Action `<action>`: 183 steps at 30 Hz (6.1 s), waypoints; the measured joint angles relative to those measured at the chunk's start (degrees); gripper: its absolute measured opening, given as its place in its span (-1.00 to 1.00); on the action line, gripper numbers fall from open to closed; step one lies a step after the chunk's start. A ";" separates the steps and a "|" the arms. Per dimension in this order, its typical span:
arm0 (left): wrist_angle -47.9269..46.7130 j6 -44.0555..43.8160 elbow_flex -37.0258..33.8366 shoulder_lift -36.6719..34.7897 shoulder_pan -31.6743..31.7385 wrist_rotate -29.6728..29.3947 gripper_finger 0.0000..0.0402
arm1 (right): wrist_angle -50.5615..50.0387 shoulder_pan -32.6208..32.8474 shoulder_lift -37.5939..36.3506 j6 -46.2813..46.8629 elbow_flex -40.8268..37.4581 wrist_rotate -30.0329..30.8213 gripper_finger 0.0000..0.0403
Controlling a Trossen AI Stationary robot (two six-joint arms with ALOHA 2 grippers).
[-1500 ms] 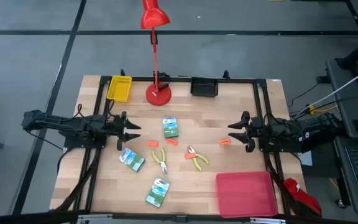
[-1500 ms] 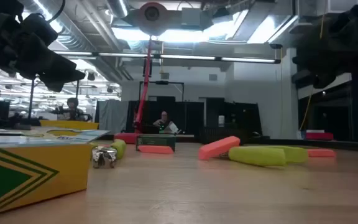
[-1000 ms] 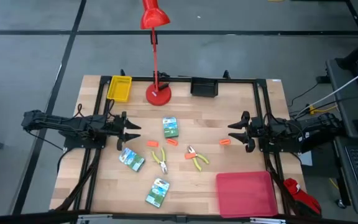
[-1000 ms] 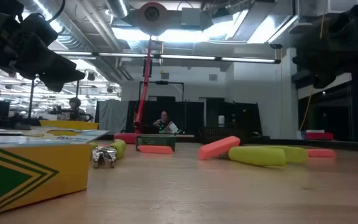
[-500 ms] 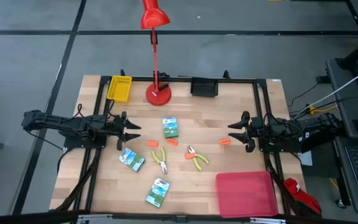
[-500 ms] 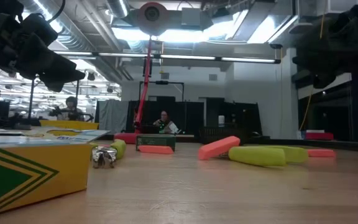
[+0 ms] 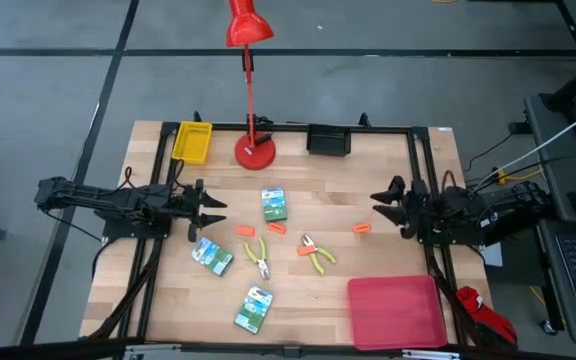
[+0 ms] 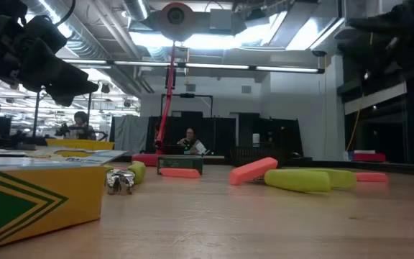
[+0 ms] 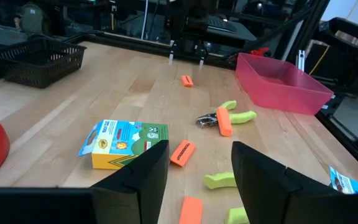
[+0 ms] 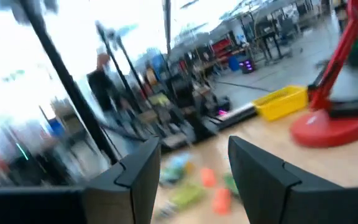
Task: Pick & Place School Supplies
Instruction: Put the yellow crayon box into the red bin
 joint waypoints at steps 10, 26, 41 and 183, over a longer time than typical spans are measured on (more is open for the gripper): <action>0.00 0.00 0.00 0.01 0.01 0.02 -0.14 | -6.18 0.00 7.77 44.19 0.00 -4.57 -0.05; 0.00 0.00 -0.01 0.00 -0.01 0.00 -0.14 | 6.84 4.49 22.08 57.71 0.00 5.83 -0.05; 8.49 -33.64 -0.01 0.02 0.01 1.09 -0.14 | 8.79 10.91 55.87 35.93 32.81 10.71 -0.05; -12.39 -49.54 29.26 39.55 -39.24 -33.58 -0.14 | -82.24 48.44 88.11 97.82 81.40 -7.61 -0.74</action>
